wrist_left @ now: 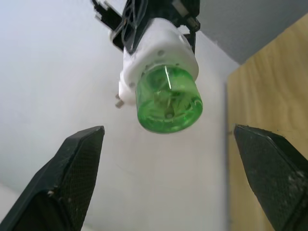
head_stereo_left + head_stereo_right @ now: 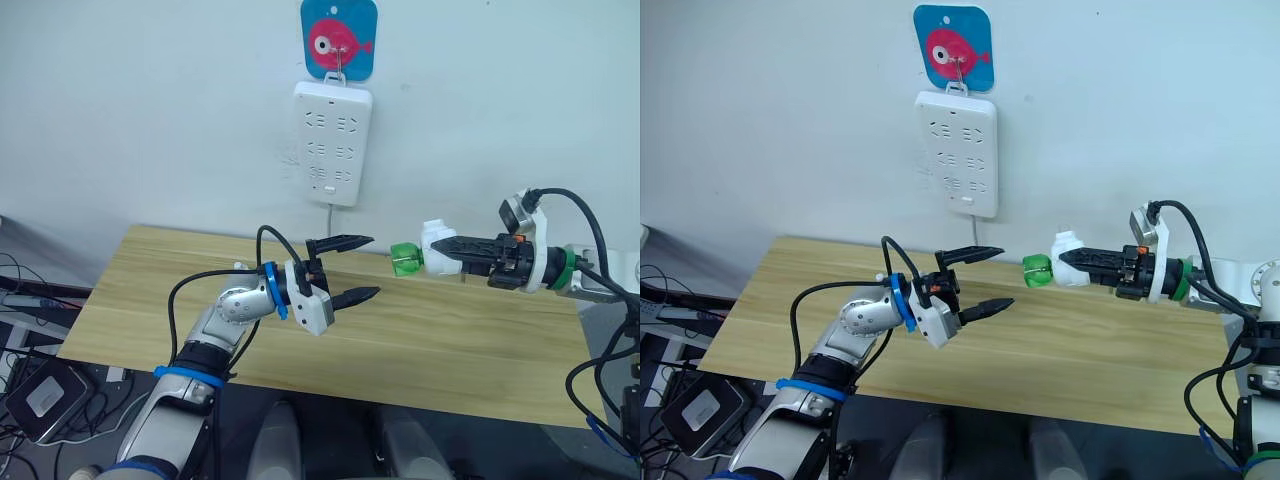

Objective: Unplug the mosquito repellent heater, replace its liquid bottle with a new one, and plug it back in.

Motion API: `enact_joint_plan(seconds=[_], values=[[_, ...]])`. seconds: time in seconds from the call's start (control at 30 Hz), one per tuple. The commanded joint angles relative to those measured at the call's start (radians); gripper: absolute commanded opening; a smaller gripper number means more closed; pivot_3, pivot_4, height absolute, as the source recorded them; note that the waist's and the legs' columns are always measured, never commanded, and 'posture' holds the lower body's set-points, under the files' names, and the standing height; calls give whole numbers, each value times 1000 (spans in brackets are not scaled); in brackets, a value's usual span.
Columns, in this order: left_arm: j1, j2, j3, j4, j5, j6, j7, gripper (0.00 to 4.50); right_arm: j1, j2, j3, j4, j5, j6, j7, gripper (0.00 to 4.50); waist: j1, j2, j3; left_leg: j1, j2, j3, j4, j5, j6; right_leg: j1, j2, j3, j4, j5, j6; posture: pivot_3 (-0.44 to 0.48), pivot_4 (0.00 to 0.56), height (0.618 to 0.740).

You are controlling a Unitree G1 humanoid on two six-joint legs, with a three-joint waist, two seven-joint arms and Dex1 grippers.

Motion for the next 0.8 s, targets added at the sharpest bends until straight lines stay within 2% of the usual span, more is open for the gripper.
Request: enact_joint_plan(seconds=[0.03, 0.27, 0.5, 0.6, 0.77, 0.8], values=[[-54, -16, 20, 39, 119, -67, 151, 4483, -8, 2, -13, -38, 97, -17, -35, 2983, 0, 0, 0, 0, 0, 0, 0, 0, 0, 0, 0, 0, 0, 0, 0, -73, 233, 740], [-127, -36, -43, 107, 270, -103, 326, 4483, 11, -11, 38, -85, 243, -75, -123, 2983, -2, 0, 0, 0, 0, -1, 1, 0, 0, 0, 0, -1, 2, 0, 1, -73, 224, 740], [-168, -22, -82, 132, 327, -120, 437, 4483, 38, -13, 46, -120, 261, -100, -132, 2983, -7, 1, 0, 0, 0, -1, 2, 0, 0, 0, 0, -1, 4, 0, 1, -83, 220, 740], [-174, -13, -100, 134, 337, -135, 470, 3945, 43, -13, 46, -128, 261, -104, -132, 2983, -14, 1, 0, 0, 0, -1, 2, 0, 0, 0, 0, -1, 6, 0, 1, -84, 219, 740], [-176, -1, -122, 126, 342, -142, 502, 2421, 42, -14, 50, -122, 261, -110, -135, 2983, -21, 1, 0, 0, 0, -1, 5, 0, 0, 0, 0, -1, 10, 0, 1, -83, 218, 740], [-175, 2, -125, 122, 341, -143, 507, 2256, 42, -14, 51, -122, 261, -111, -135, 2983, -21, 1, 0, 0, -1, -1, 6, 0, 0, 0, 0, -1, 10, 0, 1, -81, 218, 740]])
